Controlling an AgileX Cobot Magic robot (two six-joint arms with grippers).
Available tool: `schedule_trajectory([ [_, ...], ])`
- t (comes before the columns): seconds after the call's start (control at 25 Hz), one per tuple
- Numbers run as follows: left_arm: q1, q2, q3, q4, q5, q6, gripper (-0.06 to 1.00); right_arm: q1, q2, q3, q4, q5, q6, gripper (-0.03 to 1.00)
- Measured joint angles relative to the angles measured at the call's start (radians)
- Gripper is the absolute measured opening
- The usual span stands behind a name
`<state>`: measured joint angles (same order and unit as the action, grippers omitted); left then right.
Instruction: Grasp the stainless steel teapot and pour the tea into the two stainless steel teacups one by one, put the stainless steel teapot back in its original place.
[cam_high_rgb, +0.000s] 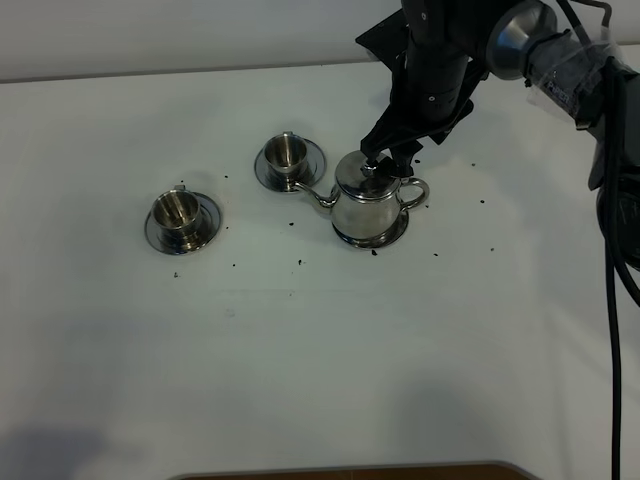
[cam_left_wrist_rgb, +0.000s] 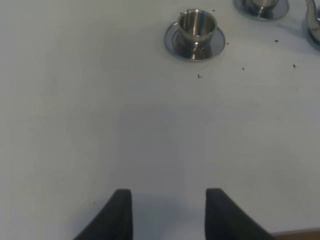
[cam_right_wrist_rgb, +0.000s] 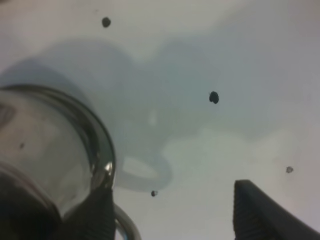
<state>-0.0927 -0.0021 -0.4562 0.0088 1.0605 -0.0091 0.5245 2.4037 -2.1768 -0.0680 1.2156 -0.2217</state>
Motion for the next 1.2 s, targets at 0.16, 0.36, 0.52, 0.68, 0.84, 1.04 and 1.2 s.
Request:
schedule_trajectory([
  [0.16, 0.0, 0.0, 0.0, 0.0, 0.0, 0.0, 0.39, 0.0, 0.0, 0.0, 0.0, 0.0, 0.019, 0.52],
  [0.36, 0.0, 0.0, 0.0, 0.0, 0.0, 0.0, 0.39, 0.0, -0.017, 0.035, -0.016, 0.0, 0.039, 0.52],
  [0.52, 0.0, 0.0, 0.0, 0.0, 0.0, 0.0, 0.39, 0.0, -0.034, 0.076, -0.021, 0.002, 0.052, 0.52],
  [0.68, 0.0, 0.0, 0.0, 0.0, 0.0, 0.0, 0.39, 0.0, -0.034, 0.101, -0.02, 0.002, 0.071, 0.52],
  [0.84, 0.0, 0.0, 0.0, 0.0, 0.0, 0.0, 0.39, 0.0, -0.039, 0.116, -0.017, 0.002, 0.086, 0.52],
  [1.04, 0.0, 0.0, 0.0, 0.0, 0.0, 0.0, 0.39, 0.0, -0.069, 0.144, -0.015, 0.003, 0.102, 0.52],
  [1.2, 0.0, 0.0, 0.0, 0.0, 0.0, 0.0, 0.39, 0.0, -0.093, 0.189, -0.014, 0.003, 0.112, 0.52],
])
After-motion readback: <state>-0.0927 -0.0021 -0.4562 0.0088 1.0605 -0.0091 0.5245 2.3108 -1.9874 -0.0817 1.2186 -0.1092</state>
